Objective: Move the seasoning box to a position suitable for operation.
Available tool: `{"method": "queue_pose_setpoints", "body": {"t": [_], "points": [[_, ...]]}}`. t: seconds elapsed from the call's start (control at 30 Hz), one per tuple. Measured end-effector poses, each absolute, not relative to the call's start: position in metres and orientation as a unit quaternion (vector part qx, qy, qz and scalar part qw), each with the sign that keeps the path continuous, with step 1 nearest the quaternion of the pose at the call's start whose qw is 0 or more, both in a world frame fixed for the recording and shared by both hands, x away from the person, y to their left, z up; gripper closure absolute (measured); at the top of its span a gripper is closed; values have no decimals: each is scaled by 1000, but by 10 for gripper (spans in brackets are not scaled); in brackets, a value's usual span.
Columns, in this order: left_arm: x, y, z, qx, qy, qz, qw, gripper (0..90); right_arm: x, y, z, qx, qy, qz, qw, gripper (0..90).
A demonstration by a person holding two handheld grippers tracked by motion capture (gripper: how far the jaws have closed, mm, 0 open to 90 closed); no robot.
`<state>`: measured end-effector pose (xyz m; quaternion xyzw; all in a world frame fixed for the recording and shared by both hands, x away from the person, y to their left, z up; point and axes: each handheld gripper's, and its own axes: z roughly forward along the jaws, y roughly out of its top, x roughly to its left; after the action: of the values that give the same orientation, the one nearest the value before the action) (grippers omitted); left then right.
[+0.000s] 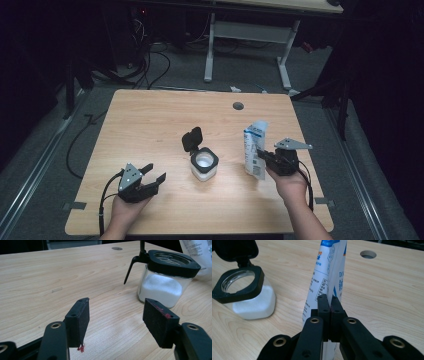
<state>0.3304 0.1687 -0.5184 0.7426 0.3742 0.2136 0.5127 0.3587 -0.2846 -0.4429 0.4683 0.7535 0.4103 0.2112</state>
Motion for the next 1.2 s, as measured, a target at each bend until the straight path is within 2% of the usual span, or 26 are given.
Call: {"method": "queue_pose_setpoints", "body": {"t": [0.33, 0.63, 1.2], "points": [[332, 164, -520, 768, 356, 208, 490, 387, 356, -291, -450, 475, 729, 437, 228, 899], [332, 164, -520, 766, 356, 200, 497, 379, 355, -298, -452, 478, 709, 451, 253, 899], [333, 164, -521, 769, 351, 197, 496, 378, 368, -302, -462, 488, 685, 468, 272, 900]]}}
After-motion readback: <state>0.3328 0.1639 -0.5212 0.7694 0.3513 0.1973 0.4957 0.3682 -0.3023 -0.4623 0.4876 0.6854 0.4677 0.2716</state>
